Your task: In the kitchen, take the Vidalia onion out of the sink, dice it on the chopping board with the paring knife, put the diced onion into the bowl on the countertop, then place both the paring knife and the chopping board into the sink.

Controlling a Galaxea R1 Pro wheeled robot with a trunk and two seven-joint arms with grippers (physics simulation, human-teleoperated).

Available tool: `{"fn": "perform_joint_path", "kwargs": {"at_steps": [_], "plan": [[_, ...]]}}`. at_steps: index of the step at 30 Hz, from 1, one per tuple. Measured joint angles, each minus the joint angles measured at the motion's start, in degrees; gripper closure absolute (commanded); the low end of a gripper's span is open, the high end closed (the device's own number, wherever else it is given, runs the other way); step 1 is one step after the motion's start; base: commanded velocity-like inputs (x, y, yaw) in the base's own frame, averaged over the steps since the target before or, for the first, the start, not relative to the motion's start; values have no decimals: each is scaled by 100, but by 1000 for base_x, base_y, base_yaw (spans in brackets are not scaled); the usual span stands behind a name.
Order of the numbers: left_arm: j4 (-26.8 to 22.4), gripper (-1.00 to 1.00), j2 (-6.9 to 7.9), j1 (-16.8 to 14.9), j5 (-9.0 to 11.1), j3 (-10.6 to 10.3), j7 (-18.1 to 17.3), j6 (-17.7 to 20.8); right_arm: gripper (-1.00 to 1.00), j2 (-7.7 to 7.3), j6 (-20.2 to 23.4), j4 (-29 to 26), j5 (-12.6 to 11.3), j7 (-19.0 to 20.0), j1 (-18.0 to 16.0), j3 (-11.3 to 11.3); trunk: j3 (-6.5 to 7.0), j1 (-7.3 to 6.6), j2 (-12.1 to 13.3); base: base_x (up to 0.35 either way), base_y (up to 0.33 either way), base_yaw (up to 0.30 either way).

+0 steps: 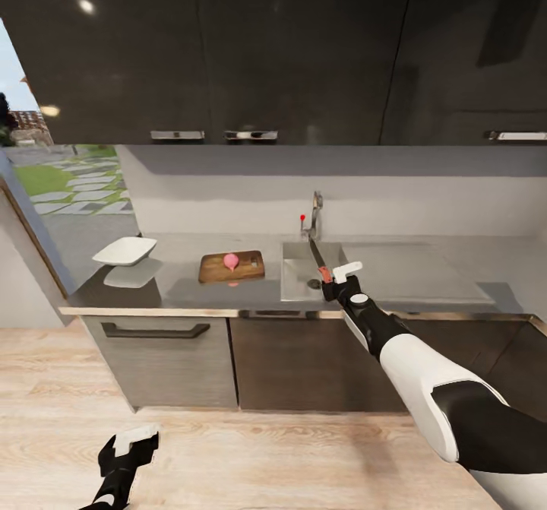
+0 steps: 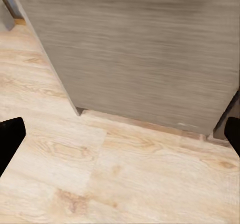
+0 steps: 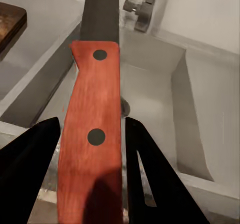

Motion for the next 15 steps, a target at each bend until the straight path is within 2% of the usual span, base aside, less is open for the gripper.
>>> {"fn": "perform_joint_path", "kwargs": {"at_steps": [5, 15], "plan": [[-5, -100, 22, 1, 0, 0, 0, 25, 100, 6, -3, 15, 2, -5, 0, 7, 36, 0, 0, 262, 41, 209], [-6, -100, 58, 1, -1, -1, 2, 70, 100, 13, -3, 38, 18, -6, -1, 13, 102, 0, 0, 261, -84, 186]]}}
